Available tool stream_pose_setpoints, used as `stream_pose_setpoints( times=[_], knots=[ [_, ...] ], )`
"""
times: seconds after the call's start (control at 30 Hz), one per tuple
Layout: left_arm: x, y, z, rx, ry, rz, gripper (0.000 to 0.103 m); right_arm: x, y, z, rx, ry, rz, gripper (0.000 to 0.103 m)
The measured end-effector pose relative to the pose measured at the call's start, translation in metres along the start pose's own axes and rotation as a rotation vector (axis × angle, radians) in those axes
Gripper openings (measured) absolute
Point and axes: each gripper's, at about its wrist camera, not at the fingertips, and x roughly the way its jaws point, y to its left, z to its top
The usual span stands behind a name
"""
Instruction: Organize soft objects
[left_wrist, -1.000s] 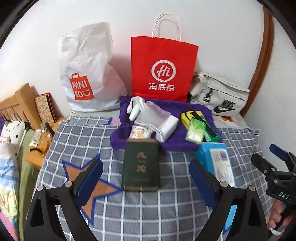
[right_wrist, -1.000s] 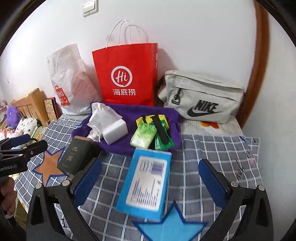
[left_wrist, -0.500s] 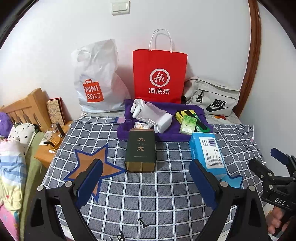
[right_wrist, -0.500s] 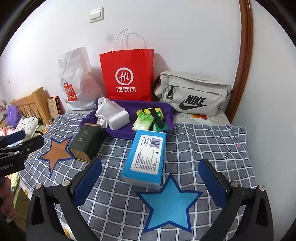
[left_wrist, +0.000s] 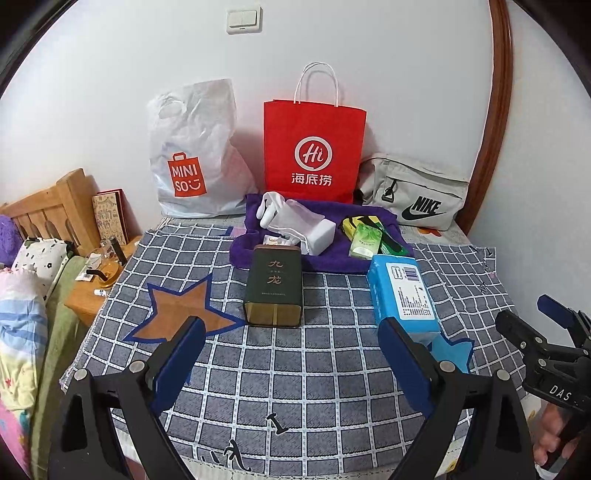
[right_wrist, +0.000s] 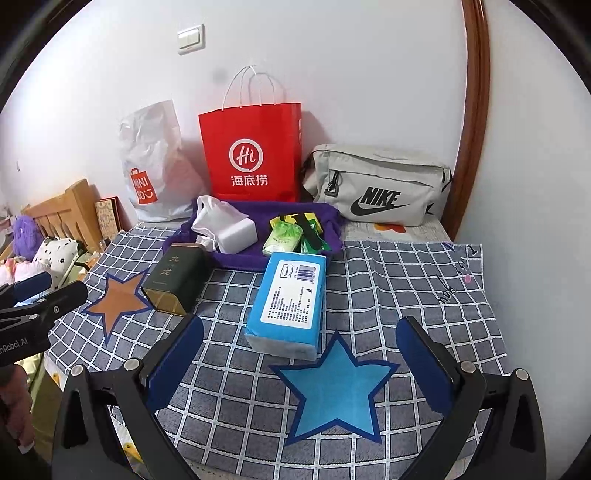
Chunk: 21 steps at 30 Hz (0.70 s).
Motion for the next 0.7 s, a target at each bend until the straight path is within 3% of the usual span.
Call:
stream_pose_setpoints(
  times=[0.7],
  knots=[
    [-0.0025, 0.0009, -0.0008, -0.002, -0.003, -0.006, 0.095, -0.0077, 0.0012, -0.0026, -0.002, -0.002, 0.007, 0.102]
  ],
)
